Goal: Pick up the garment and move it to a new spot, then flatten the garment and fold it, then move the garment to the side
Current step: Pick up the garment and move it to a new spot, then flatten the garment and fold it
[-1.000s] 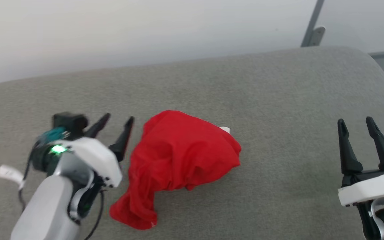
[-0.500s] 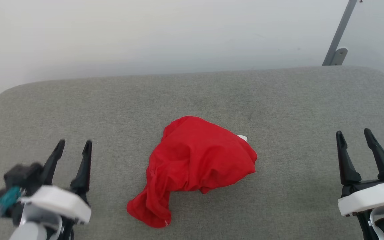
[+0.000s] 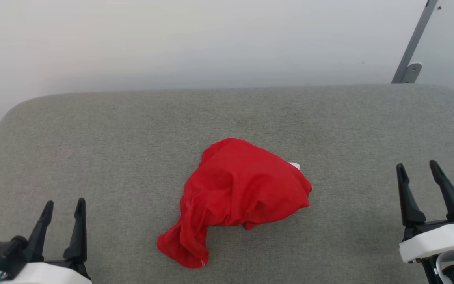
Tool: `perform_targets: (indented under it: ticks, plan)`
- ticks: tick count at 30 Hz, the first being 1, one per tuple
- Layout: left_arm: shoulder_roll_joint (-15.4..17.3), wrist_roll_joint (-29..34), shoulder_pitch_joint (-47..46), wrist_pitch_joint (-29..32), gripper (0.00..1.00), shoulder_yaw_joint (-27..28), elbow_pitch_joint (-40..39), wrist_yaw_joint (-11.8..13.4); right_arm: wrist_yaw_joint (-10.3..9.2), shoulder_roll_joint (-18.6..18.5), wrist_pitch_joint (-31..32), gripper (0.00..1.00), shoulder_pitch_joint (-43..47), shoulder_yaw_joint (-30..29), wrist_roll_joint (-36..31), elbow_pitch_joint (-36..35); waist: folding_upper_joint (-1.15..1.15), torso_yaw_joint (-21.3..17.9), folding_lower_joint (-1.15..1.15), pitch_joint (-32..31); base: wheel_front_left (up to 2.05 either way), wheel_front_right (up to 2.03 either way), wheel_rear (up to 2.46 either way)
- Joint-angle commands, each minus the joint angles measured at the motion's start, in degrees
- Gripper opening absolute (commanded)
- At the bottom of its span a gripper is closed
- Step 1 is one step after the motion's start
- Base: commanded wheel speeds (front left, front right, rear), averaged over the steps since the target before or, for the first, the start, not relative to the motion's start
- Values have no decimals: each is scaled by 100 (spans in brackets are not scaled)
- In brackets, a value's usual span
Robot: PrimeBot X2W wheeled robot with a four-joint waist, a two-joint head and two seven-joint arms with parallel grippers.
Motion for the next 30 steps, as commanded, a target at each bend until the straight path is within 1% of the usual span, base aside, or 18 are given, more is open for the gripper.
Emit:
perform_targets:
  ticks: [1, 4, 10, 11, 15, 22, 30]
  plan:
    - [-49, 58, 99, -37, 100, 51, -16, -56, -1, 12, -54, 100, 34, 19, -20, 46, 0, 27, 0, -2, 0, 0, 0]
    - [-158, 154, 163, -51, 100, 245, 2, -79, -1, 17, -73, 100, 10, 37, -30, 95, 0, 55, 0, -5, 0, 0, 0]
    - [-416, 361, 298, -52, 100, 563, -42, -264, -1, 41, -126, 100, -10, 75, -42, 200, 0, 95, 0, -14, 0, 0, 0]
    - [-489, 420, 341, -53, 100, 630, -34, -328, -1, 62, -142, 100, 8, 83, -57, 196, 0, 103, 0, -14, 0, 0, 0]
    - [-613, 486, 340, -53, 100, 727, -7, -434, -1, 55, -162, 100, 20, 93, -56, 199, 0, 122, 0, -1, 0, 0, 0]
    - [-823, 465, 357, -54, 100, 856, 22, -549, -1, 74, -173, 100, 16, 93, -61, 210, 0, 159, 0, 16, 0, 0, 0]
    - [-1098, 585, 429, -53, 100, 916, 44, -633, -1, 44, -189, 100, 24, 119, -92, 224, 0, 236, 0, 33, 0, 0, 0]
